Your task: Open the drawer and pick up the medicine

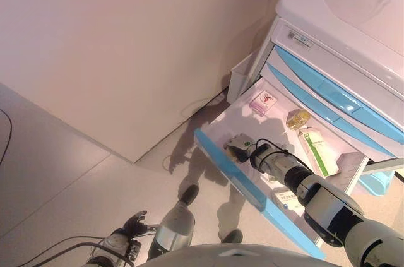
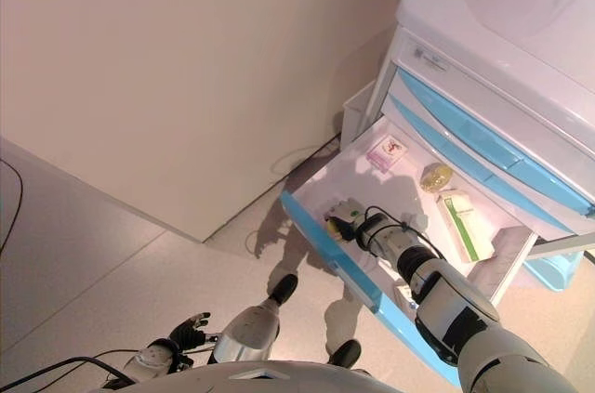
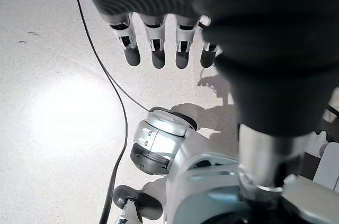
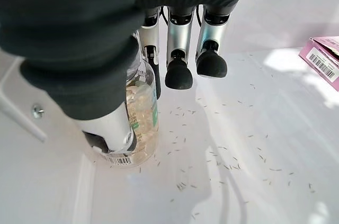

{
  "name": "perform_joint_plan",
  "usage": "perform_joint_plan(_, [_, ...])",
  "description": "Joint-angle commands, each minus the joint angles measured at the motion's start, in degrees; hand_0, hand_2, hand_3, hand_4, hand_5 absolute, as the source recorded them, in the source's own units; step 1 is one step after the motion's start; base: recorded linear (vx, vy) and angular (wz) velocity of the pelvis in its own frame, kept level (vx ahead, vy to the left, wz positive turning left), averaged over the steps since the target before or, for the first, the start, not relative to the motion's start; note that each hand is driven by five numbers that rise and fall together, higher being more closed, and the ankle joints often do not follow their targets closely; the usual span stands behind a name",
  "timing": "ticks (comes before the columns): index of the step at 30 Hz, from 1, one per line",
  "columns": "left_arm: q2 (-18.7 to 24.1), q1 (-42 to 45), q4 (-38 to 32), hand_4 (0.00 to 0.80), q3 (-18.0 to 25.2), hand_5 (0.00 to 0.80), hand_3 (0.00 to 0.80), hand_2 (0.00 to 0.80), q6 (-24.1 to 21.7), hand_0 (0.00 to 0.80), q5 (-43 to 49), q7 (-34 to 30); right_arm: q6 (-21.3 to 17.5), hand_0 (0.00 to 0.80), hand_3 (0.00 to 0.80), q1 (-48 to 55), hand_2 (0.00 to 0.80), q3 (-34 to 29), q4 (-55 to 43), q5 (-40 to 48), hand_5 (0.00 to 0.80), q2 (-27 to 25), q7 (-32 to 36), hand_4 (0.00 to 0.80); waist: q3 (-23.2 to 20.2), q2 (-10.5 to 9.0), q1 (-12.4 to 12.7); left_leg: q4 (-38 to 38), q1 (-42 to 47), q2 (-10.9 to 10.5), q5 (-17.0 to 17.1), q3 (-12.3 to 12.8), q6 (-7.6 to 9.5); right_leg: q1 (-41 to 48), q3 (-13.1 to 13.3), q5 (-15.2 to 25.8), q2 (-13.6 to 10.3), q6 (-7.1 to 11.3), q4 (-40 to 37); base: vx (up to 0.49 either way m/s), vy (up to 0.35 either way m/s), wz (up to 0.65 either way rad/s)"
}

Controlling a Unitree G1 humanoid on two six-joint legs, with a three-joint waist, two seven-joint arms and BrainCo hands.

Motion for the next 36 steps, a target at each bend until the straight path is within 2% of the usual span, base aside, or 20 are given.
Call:
perform_joint_plan(1, [0.7,-0.4,1.8,0.0,-0.8,0.0,0.0,0.0,0.4,0.0,1.5,0.0,-0.4,0.8,0.8,-0.7,0.8,2.7,-4.9,2.9,0.8,-2.5,0.5,0.8,-0.2,-1.35,0.5,0.0,1.6,-3.8,-5.7,3.4,3.07,-0.9,2.6,-2.8,1.3,-1.21,3.8,0.0,0.0,0.0])
perform_joint_plan(5, [1.5,0.0,1.4,0.0,1.0,0.0,0.0,0.0,1.3,0.0,1.8,-0.1,2.2,0.8,0.8,-0.7,0.8,2.2,-14.2,7.2,0.8,-6.1,10.6,0.8,-0.5,-2.36,-0.7,-0.1,2.3,-3.4,-5.9,4.2,3.06,-0.7,3.4,-2.5,1.3,-1.04,3.8,0.0,0.0,0.0])
perform_joint_plan(8, [2.9,0.8,0.8,0.0,2.8,0.0,0.0,0.0,2.9,0.0,1.5,-0.4,4.8,0.8,0.8,-0.5,0.8,1.9,-28.4,15.9,0.8,-13.0,22.3,0.8,-1.1,-3.48,-2.7,-0.4,3.2,-2.9,-6.1,5.6,3.16,-0.5,4.8,-2.0,1.5,-0.84,3.5,-0.003,-0.004,-0.12])
perform_joint_plan(10, [3.3,1.5,0.8,0.0,3.9,0.0,0.0,0.0,3.8,0.0,1.1,-0.5,5.0,0.8,0.8,-1.1,0.8,0.3,-37.4,22.6,0.8,-18.6,29.7,0.8,-1.8,-4.01,-4.4,-0.6,3.8,-2.7,-6.2,6.7,3.14,-0.5,6.1,-1.7,1.6,-0.77,3.4,0.0,0.024,-0.27])
perform_joint_plan(11, [3.4,1.6,0.8,0.0,4.1,0.0,0.0,0.0,3.9,0.0,1.3,-0.6,4.7,0.8,0.8,-1.1,0.8,0.1,-38.4,23.8,0.8,-19.6,30.5,0.8,-2.0,-4.08,-4.6,-0.6,3.9,-2.6,-6.2,6.9,3.14,-0.6,6.4,-1.6,1.7,-0.77,3.4,0.007,0.045,-0.23])
perform_joint_plan(12, [3.5,1.9,1.1,0.0,4.9,0.0,0.0,0.0,4.3,0.0,1.1,-0.6,4.1,0.8,0.8,-1.8,0.8,-2.1,-43.4,29.3,0.8,-23.5,35.6,0.8,-2.6,-4.4,-5.7,-0.7,4.4,-2.4,-6.3,7.9,3.2,-0.5,7.2,-1.4,1.7,-0.67,3.3,0.005,0.052,-0.25])
perform_joint_plan(14, [3.7,2.3,1.4,0.0,5.5,0.0,0.0,0.0,4.4,0.0,1.1,-0.7,3.8,0.8,0.8,-2.8,0.8,-3.8,-47.3,35.1,0.8,-27.0,39.3,0.8,-3.4,-4.72,-6.9,-0.7,4.5,-2.3,-6.3,8.7,3.29,-0.8,7.9,-1.0,1.6,-0.53,3.1,0.008,0.052,-0.36])
perform_joint_plan(15, [3.7,2.8,1.9,0.0,6.0,0.0,0.0,0.0,4.4,0.0,1.1,-0.6,3.4,0.8,0.8,-5.0,0.8,-6.1,-50.6,41.9,0.8,-30.6,44.2,0.8,-4.0,-5.04,-8.1,-0.7,5.1,-2.1,-6.6,9.7,3.3,-0.6,8.8,-0.8,1.7,-0.45,3.0,0.011,0.041,-0.42])
perform_joint_plan(17, [3.7,3.3,2.0,0.0,6.6,0.0,0.0,0.0,4.5,0.0,1.5,-0.6,3.3,0.8,0.8,-8.6,0.8,-8.1,-53.1,50.5,0.8,-34.5,48.6,0.8,-4.8,-5.33,-9.1,-0.7,5.7,-1.9,-6.9,10.9,3.25,-0.5,9.7,-0.6,1.6,-0.27,3.0,0.007,0.034,-0.39])
perform_joint_plan(18, [3.7,3.3,2.0,0.0,6.6,0.0,0.0,0.0,4.5,0.0,1.5,-0.6,3.3,0.8,0.8,-8.6,0.8,-8.1,-53.2,50.5,0.8,-34.6,48.6,0.8,-4.7,-5.3,-9.1,-0.7,5.7,-1.9,-6.9,10.9,3.25,-0.5,9.7,-0.6,1.6,-0.27,2.9,0.007,0.022,-0.43])
perform_joint_plan(20, [3.3,3.8,2.0,0.0,6.2,0.0,0.0,0.0,4.1,0.0,1.5,-0.2,4.9,0.8,0.8,-13.5,0.8,-10.5,-53.9,61.2,0.8,-36.8,48.8,0.8,-5.7,-5.4,-10.2,-0.7,6.5,-1.7,-7.3,12.2,3.28,-0.3,10.6,-0.2,1.5,-0.04,2.9,0.013,0.042,-0.33])
perform_joint_plan(22, [2.9,3.7,2.0,0.0,5.9,0.0,0.0,0.0,4.1,0.0,1.4,-0.1,5.6,0.8,0.8,-15.9,0.8,-12.5,-53.1,64.7,0.8,-36.9,46.3,0.8,-6.1,-5.19,-10.8,-0.7,7.1,-1.7,-7.5,12.9,3.37,-0.1,11.3,-0.1,1.4,0.01,3.0,0.026,0.048,-0.24])
perform_joint_plan(24, [2.5,3.9,1.8,0.0,5.8,0.0,0.0,0.0,4.0,0.0,1.5,0.1,5.5,0.8,0.8,-17.9,0.8,-14.9,-51.1,65.8,0.8,-37.0,43.4,0.8,-6.7,-5.03,-11.4,-0.7,7.5,-1.6,-7.8,13.5,3.43,0.0,11.8,0.0,1.3,0.11,3.1,0.034,0.041,-0.28])
perform_joint_plan(27, [2.4,3.9,1.8,0.0,5.8,0.0,0.0,0.0,4.0,0.0,1.5,0.1,5.5,0.8,0.8,-18.0,0.8,-14.9,-51.0,65.8,0.8,-37.0,43.4,0.8,-6.6,-5.01,-11.3,-0.7,7.5,-1.6,-7.8,13.6,3.43,0.0,11.9,0.0,1.3,0.1,3.1,0.013,0.012,-0.12])
perform_joint_plan(28, [2.3,4.0,1.7,0.0,5.7,0.0,0.0,0.0,3.9,0.0,1.6,0.0,5.7,0.8,0.8,-18.7,0.8,-15.8,-49.9,66.2,0.8,-37.3,40.6,0.8,-6.9,-4.95,-11.5,-0.7,7.7,-1.6,-7.9,13.8,3.46,0.1,12.1,-0.1,1.3,0.16,3.2,0.064,0.04,-0.03])
perform_joint_plan(29, [2.0,4.3,1.2,0.0,5.1,0.0,0.0,0.0,3.7,0.0,1.6,0.1,6.9,0.8,0.8,-21.1,0.8,-18.4,-46.1,67.2,0.8,-38.9,34.0,0.8,-7.2,-4.83,-12.0,-0.7,8.3,-1.5,-8.3,14.5,3.55,0.3,12.6,0.0,1.3,0.25,3.3,0.064,0.041,0.0])
perform_joint_plan(31, [2.1,4.5,1.2,0.0,4.7,0.0,0.0,0.0,3.6,0.0,1.4,0.1,7.0,0.8,0.8,-22.2,0.8,-19.0,-44.1,67.7,0.8,-40.4,32.5,0.8,-7.4,-4.88,-12.1,-0.7,8.4,-1.5,-8.5,14.6,3.59,0.3,12.8,0.0,1.3,0.28,3.3,0.052,0.024,-0.01])
perform_joint_plan(32, [2.5,4.4,1.7,0.0,4.0,0.0,0.0,0.0,3.5,0.0,0.7,-0.1,7.9,0.8,0.8,-25.9,0.8,-18.6,-38.0,70.1,0.8,-43.9,28.8,0.8,-7.5,-5.11,-12.3,-0.7,8.8,-1.6,-8.9,14.9,3.72,0.4,13.2,-0.1,1.5,0.29,3.3,0.055,0.008,0.0])
perform_joint_plan(36, [3.3,4.5,3.0,0.0,3.6,0.0,0.0,0.0,3.9,0.0,1.2,-0.7,10.9,0.8,0.8,-31.9,0.8,-14.8,-28.8,73.5,0.8,-47.6,28.0,0.8,-7.5,-5.52,-12.1,-0.7,9.3,-1.6,-9.3,14.9,3.8,0.6,13.2,0.0,1.6,0.3,3.3,0.039,-0.013,0.01])
